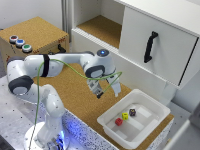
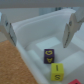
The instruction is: Go towards the purple block and lift it
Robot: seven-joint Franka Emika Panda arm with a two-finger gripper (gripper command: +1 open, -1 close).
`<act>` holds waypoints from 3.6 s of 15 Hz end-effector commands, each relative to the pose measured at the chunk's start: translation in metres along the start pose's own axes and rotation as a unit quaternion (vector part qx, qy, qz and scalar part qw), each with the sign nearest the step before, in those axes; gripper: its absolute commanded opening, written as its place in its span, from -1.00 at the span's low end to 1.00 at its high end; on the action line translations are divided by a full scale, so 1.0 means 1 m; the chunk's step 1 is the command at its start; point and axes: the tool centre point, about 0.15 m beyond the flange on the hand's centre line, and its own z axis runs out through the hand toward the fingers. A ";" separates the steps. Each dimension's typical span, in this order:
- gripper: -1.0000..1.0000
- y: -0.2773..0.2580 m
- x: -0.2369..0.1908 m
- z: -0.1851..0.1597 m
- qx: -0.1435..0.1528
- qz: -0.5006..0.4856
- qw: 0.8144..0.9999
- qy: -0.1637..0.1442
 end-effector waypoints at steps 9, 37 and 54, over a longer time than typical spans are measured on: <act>1.00 0.046 0.034 0.143 -0.001 0.007 0.996 -0.088; -1.00 0.006 0.065 0.170 0.014 0.032 0.997 -0.063; -1.00 -0.193 0.008 -0.037 0.147 -0.171 0.973 0.053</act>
